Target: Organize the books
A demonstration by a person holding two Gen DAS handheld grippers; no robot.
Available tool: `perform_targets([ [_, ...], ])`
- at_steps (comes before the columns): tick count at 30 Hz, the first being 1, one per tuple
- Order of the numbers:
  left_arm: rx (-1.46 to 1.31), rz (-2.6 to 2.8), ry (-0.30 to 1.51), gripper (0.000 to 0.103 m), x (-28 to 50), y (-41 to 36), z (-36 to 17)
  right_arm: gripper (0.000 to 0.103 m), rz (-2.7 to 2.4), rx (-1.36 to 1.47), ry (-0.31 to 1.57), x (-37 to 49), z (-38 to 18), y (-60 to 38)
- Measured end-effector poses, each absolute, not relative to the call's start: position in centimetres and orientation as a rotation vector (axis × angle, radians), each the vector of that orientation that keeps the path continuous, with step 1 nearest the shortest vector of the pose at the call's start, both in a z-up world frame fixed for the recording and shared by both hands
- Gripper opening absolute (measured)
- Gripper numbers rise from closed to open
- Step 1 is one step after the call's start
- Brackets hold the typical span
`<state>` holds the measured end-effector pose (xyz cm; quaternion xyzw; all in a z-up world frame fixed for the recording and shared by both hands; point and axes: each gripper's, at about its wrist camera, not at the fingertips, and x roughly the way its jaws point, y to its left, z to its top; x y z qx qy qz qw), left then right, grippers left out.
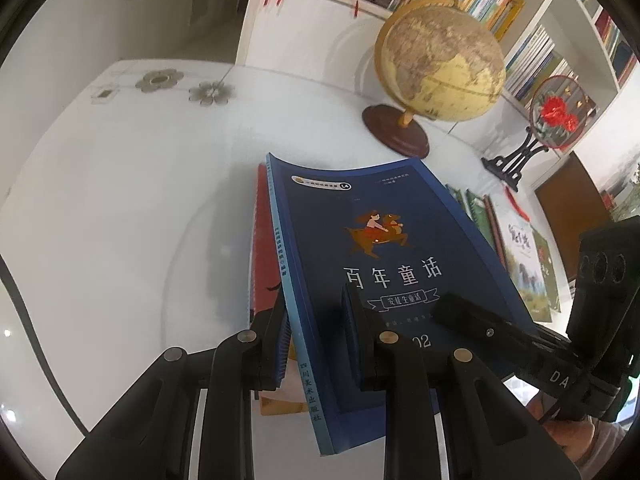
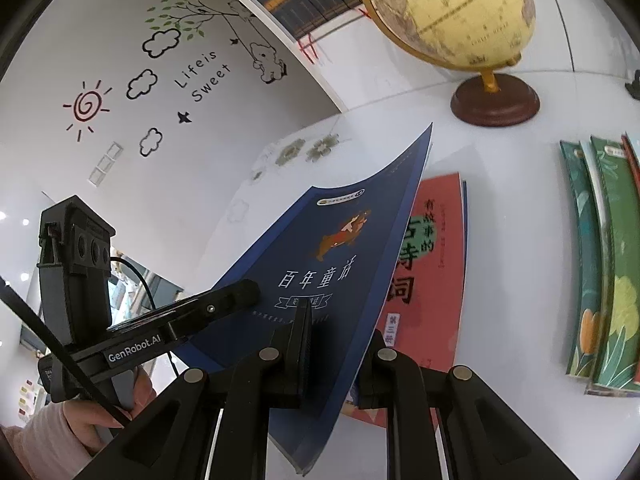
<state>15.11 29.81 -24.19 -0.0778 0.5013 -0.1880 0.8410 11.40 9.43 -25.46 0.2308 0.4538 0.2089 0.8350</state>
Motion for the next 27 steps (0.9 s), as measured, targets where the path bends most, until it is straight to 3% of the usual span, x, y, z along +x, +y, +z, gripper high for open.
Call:
perform_targets([
  [10, -0.156, -0.382, 1.129, 0.024, 15.7, 29.8, -27.1, 0.017, 0.384, 0.548, 1.035, 11.8, -29.2, 9.1],
  [16, -0.110, -0.324, 1.177, 0.030, 16.0, 29.8, -28.5, 0.027, 0.311, 0.571, 1.082, 12.1, -30.0, 8.6],
  [19, -0.102, -0.303, 1.191, 0.030, 16.3, 29.8, -28.8, 0.038, 0.285, 0.593, 1.096, 12.3, -30.0, 8.2],
  [21, -0.113, -0.290, 1.201, 0.031, 16.5, 29.9, -28.9, 0.052, 0.270, 0.593, 1.093, 12.3, -29.6, 8.1],
  [27, -0.132, -0.238, 1.195, 0.031, 17.0, 30.0, -28.6, 0.054, 0.232, 0.555, 1.138, 12.1, -29.2, 8.0],
])
